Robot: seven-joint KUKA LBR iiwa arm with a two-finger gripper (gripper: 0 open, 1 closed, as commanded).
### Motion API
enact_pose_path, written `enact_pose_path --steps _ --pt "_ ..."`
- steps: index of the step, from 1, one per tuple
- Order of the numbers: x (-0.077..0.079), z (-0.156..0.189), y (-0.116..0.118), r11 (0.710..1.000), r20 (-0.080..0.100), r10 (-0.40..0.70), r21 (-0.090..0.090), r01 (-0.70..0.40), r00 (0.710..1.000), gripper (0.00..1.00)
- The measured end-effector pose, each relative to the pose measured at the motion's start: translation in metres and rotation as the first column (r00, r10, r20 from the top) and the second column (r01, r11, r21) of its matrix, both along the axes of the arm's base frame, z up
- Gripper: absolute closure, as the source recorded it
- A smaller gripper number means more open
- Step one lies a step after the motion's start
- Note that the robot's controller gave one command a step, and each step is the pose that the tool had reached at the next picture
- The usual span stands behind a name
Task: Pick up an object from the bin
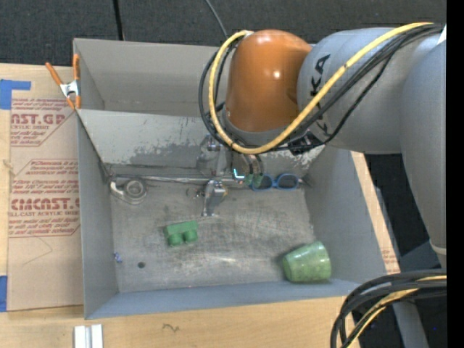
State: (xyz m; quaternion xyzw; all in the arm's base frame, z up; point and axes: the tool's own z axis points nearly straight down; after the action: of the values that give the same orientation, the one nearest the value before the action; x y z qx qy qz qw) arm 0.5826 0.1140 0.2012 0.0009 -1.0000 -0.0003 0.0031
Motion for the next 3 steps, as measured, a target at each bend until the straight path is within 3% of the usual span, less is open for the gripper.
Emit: enact_pose_path --steps 1,2,3 --pt "-0.012 -0.129 -0.020 0.973 0.015 0.229 0.001 -0.229 0.973 0.00" --pt "-0.039 -0.127 -0.009 0.785 0.021 0.619 -0.005 -0.619 0.785 0.00" --pt "-0.046 -0.128 0.017 0.562 0.012 0.827 -0.007 -0.827 0.562 0.00"
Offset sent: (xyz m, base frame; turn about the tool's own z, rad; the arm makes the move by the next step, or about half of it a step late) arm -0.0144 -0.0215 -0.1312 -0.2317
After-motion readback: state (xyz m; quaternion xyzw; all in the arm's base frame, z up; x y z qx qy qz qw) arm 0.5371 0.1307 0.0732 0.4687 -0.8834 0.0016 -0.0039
